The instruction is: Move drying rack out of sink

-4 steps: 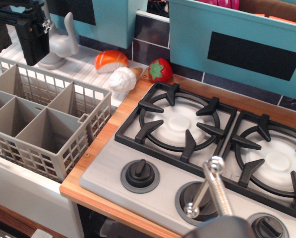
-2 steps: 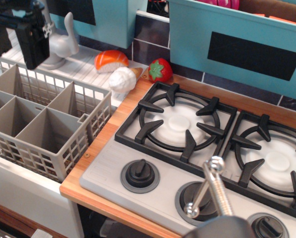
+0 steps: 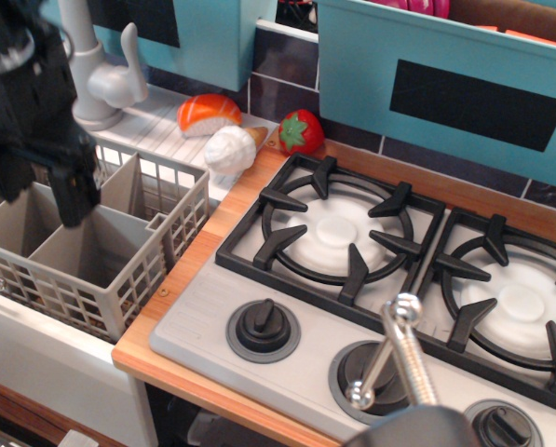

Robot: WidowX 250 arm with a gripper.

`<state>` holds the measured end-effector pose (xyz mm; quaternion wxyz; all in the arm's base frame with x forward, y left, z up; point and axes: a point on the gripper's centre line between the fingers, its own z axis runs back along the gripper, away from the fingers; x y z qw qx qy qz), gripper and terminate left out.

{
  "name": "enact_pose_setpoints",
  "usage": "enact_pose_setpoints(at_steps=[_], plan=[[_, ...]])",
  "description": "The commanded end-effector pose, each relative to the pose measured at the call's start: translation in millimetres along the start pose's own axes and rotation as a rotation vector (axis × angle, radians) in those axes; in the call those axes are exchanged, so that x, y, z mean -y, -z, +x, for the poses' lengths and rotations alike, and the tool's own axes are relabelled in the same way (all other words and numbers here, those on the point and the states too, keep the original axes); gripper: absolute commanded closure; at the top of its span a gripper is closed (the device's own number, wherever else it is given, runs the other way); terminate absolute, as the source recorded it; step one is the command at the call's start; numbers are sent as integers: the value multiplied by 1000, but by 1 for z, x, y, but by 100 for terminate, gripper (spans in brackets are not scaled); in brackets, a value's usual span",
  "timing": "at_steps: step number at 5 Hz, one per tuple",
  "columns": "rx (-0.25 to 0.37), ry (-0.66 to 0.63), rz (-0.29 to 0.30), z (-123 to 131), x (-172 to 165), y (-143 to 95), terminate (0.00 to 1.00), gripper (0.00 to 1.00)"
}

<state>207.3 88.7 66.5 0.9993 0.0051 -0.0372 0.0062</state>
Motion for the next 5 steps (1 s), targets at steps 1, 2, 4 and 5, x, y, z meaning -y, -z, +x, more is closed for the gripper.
enact_pose_setpoints(at_steps=[1, 2, 4, 5], plan=[[77, 4, 64, 8, -3, 33, 0, 0], [85, 15, 84, 7, -4, 49, 0, 0], [56, -30, 91, 13, -4, 61, 0, 100], [54, -38, 95, 16, -5, 62, 0, 100]])
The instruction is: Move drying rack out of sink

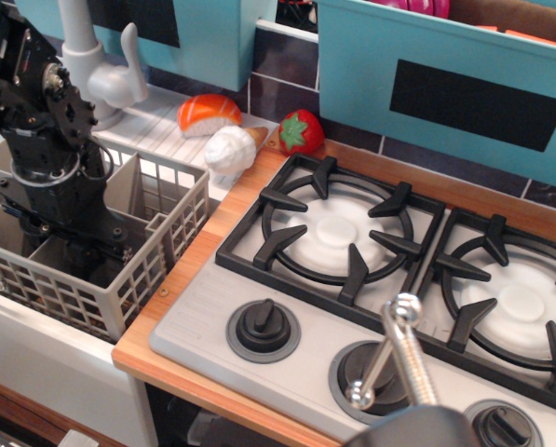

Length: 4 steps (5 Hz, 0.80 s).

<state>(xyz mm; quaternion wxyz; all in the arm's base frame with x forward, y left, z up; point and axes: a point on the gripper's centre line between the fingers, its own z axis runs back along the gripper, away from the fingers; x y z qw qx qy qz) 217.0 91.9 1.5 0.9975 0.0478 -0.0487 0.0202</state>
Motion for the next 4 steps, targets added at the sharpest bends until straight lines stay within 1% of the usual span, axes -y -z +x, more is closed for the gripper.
enact_pose_setpoints(at_steps=[1, 2, 3, 4], plan=[[37, -26, -2, 14, -5, -10, 0, 100], [83, -21, -17, 19, -1, -35, 0, 100], [57, -39, -109, 28, -6, -84, 0, 100], [74, -83, -174, 34, -5, -130, 0, 100]])
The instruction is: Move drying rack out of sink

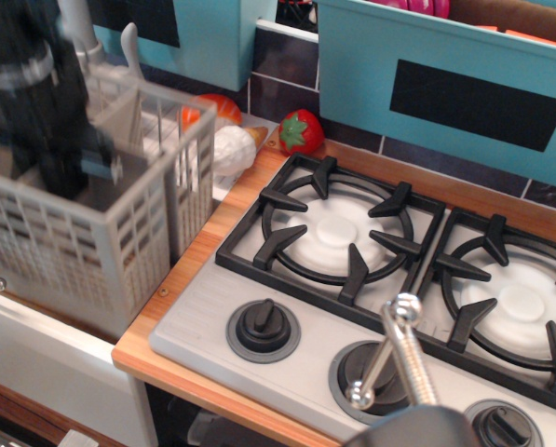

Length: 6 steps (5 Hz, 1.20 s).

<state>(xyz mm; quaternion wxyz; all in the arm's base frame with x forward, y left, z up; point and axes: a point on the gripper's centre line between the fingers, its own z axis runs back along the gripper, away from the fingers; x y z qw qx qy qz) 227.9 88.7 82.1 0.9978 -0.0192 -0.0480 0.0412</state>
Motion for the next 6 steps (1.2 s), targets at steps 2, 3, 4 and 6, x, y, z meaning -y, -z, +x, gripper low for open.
enact_pose_setpoints(at_steps=[2, 3, 4, 6], plan=[[19, -10, -67, 8, 67, -74, 0, 100], [33, 9, -45, 0, 117, -74, 0, 100], [59, 25, -37, -2, 154, -69, 0, 100], [100, 42, -59, -4, 222, -55, 0, 100]])
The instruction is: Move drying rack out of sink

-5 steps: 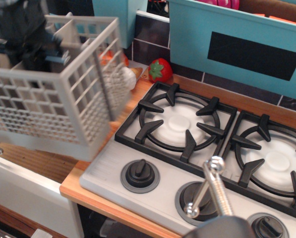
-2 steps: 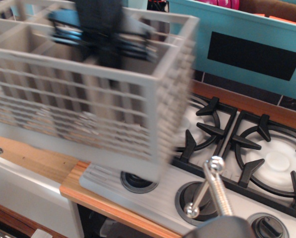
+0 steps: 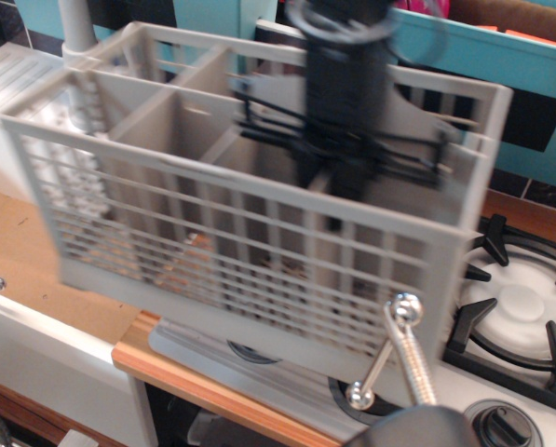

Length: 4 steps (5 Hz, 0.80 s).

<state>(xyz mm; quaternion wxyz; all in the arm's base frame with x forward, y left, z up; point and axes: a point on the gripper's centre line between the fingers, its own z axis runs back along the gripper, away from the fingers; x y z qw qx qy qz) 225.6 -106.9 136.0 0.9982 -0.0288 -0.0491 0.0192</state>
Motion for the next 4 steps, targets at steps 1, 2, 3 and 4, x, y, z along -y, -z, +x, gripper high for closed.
enact_pose_setpoints(at_steps=[1, 2, 3, 4], plan=[[138, 21, -45, 12, 52, -2, 0, 100], [179, 41, -56, 14, 77, -3, 0, 100], [180, 67, -57, 15, 97, -7, 0, 100], [180, 91, -20, 15, 100, 1, 100, 100]])
